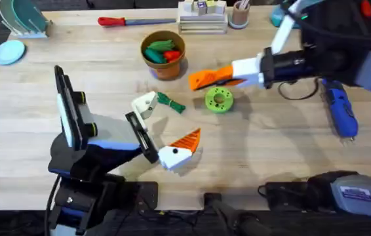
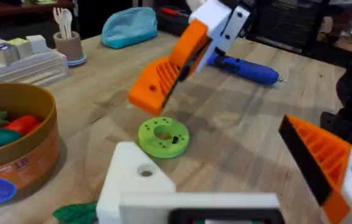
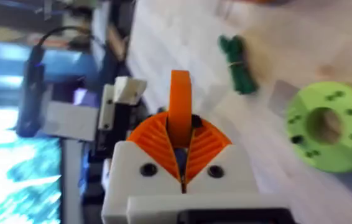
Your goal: Pick up the gripper from the table and insert it into the empty holder that is missing its gripper. Then pick up a screw, insert it into the mounting hole, and use the screwdriver to tighten it. Finally, clean up the table by picking up the vegetable and placing it into the bucket.
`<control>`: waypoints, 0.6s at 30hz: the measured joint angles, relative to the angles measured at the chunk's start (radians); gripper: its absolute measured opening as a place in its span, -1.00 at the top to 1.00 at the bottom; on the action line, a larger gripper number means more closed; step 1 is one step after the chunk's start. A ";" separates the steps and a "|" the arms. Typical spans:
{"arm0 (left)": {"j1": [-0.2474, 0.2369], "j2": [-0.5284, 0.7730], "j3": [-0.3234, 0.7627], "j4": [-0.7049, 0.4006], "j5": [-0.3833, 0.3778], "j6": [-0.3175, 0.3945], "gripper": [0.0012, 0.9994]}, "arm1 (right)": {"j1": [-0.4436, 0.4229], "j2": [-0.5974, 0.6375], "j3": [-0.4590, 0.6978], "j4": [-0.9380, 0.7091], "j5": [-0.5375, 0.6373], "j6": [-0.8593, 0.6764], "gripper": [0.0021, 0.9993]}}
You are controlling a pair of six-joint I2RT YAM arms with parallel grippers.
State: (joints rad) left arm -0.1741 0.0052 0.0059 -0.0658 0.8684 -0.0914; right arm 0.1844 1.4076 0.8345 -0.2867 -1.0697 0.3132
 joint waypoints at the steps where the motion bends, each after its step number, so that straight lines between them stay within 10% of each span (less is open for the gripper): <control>1: 0.000 0.000 0.000 0.000 0.000 0.000 -0.99 | 0.013 0.027 0.000 0.015 -0.042 0.009 0.98; 18: 0.000 0.000 0.000 0.000 0.000 0.000 -0.99 | 0.183 0.251 0.000 0.386 -0.352 0.280 0.98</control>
State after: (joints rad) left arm -0.1741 0.0054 0.0059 -0.0658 0.8684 -0.0914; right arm 0.3677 1.6581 0.8345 0.0992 -1.4220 0.5936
